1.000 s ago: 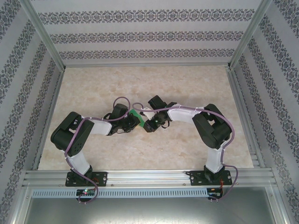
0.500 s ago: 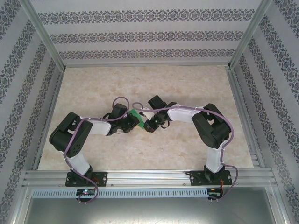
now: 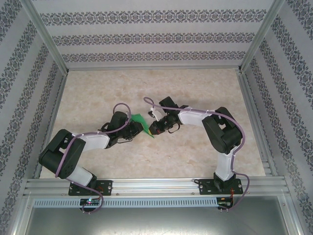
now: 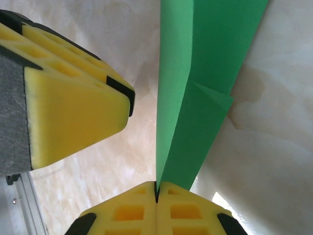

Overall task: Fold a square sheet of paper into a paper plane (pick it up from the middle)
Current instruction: Fold the wing for the fifth time at the center of the table.

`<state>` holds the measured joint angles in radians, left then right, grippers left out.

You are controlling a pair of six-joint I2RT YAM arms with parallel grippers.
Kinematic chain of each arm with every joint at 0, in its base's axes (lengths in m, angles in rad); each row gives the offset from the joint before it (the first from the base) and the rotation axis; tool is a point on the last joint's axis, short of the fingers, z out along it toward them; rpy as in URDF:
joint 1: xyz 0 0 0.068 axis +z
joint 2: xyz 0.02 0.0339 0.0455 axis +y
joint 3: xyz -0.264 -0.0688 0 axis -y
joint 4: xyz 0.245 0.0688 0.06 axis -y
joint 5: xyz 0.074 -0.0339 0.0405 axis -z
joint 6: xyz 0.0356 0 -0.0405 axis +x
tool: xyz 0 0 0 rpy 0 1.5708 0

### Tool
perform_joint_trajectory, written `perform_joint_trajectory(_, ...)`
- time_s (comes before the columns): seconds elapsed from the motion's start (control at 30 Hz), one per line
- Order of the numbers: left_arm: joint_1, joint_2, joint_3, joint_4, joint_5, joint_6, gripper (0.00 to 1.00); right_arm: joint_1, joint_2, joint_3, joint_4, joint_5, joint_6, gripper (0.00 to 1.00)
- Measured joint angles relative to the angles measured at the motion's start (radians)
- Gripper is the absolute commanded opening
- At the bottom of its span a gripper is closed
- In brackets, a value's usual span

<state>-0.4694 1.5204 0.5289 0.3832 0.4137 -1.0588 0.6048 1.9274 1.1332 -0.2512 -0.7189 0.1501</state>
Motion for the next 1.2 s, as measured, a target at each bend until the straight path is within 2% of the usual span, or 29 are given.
perform_joint_trajectory(0.2,-0.011,0.014,-0.004,0.057,0.000,0.005,0.22,0.000,0.038,0.000,0.000,-0.031,0.036,0.00)
perform_joint_trajectory(0.43,-0.023,0.112,-0.003,0.138,0.012,0.003,0.21,0.000,0.070,0.003,-0.004,-0.055,0.057,0.00)
perform_joint_trajectory(0.87,-0.029,0.160,-0.002,0.165,0.010,0.000,0.18,0.000,0.093,0.034,-0.048,-0.056,0.057,0.00)
perform_joint_trajectory(1.2,-0.040,0.158,0.034,0.077,-0.023,0.000,0.17,-0.004,0.087,0.036,-0.065,-0.052,0.058,0.13)
